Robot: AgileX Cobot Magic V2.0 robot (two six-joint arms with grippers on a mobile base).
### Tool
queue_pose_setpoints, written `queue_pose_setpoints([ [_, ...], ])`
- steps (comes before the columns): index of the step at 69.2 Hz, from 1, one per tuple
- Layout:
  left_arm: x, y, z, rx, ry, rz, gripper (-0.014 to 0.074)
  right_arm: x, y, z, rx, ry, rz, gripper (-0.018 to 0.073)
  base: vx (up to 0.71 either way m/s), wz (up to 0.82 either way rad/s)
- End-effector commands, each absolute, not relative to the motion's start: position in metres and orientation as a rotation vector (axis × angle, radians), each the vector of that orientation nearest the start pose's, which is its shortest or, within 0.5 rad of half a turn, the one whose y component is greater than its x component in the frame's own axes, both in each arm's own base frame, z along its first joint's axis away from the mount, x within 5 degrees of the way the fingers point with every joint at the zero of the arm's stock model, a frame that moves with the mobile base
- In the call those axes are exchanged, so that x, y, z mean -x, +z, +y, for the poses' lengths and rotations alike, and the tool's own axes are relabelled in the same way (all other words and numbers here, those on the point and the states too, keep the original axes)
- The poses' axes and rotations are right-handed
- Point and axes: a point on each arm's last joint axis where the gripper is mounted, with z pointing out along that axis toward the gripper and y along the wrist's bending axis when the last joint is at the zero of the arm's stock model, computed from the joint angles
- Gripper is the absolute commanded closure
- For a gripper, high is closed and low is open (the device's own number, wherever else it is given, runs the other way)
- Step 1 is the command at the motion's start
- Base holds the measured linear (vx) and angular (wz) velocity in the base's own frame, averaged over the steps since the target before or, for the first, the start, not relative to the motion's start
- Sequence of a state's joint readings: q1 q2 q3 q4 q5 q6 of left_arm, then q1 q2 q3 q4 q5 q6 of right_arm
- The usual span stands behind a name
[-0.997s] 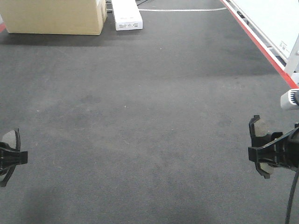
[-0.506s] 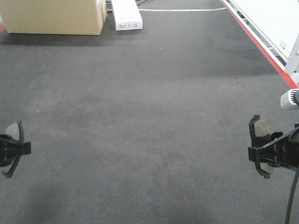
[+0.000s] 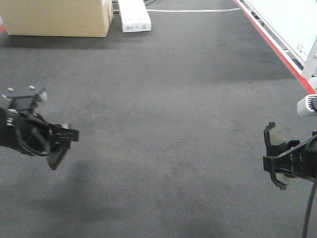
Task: Move and align brake pads A on conveyor
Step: 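Lower the left gripper to the belt and open it, releasing its pad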
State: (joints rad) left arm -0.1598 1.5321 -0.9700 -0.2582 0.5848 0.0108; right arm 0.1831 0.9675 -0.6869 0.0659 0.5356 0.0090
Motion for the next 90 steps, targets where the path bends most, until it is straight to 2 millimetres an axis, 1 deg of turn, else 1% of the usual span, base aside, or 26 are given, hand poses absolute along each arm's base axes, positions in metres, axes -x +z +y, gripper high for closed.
queue_pose_setpoints([
  [1, -0.314, 0.239, -0.066, 0.081, -0.343, 2.563, 0.0573, -0.19, 0.309, 0.038, 0.144, 0.173, 2.176, 0.0562, 0.0, 0.0],
  [15, -0.324, 0.204, -0.068, 0.124, -0.329, 2.672, 0.0573, -0.19, 0.309, 0.038, 0.144, 0.173, 2.176, 0.0562, 0.0, 0.0],
  [28, -0.327, 0.181, -0.069, 0.133, -0.316, 2.758, 0.0569, -0.19, 0.309, 0.038, 0.144, 0.173, 2.176, 0.0562, 0.0, 0.0],
  [35, -0.326, 0.177, -0.069, 0.133, -0.315, 2.788, 0.0566, -0.19, 0.309, 0.038, 0.144, 0.173, 2.176, 0.0562, 0.0, 0.0],
  [41, -0.326, 0.176, -0.069, 0.138, -0.316, 2.79, 0.0555, -0.19, 0.309, 0.038, 0.144, 0.173, 2.176, 0.0562, 0.0, 0.0],
  [47, -0.327, 0.177, -0.069, 0.16, -0.319, 2.785, 0.0526, -0.19, 0.309, 0.038, 0.144, 0.173, 2.176, 0.0562, 0.0, 0.0],
  [54, -0.327, 0.177, -0.069, 0.168, -0.321, 2.785, 0.0465, -0.19, 0.309, 0.038, 0.144, 0.173, 2.176, 0.0562, 0.0, 0.0],
  [66, -0.327, 0.177, -0.069, 0.168, -0.321, 2.781, 0.0264, -0.19, 0.309, 0.038, 0.144, 0.173, 2.176, 0.0562, 0.0, 0.0],
  [74, -0.327, 0.18, -0.069, 0.166, -0.32, 2.761, 0.0111, -0.19, 0.309, 0.038, 0.144, 0.173, 2.176, 0.0562, 0.0, 0.0],
  [82, -0.327, 0.192, -0.067, 0.131, -0.304, 2.708, 0.0007, -0.19, 0.309, 0.038, 0.144, 0.173, 2.176, 0.0562, 0.0, 0.0],
  [90, -0.323, 0.213, -0.065, 0.08, -0.288, 2.639, -0.0027, -0.19, 0.309, 0.038, 0.144, 0.173, 2.176, 0.0562, 0.0, 0.0],
])
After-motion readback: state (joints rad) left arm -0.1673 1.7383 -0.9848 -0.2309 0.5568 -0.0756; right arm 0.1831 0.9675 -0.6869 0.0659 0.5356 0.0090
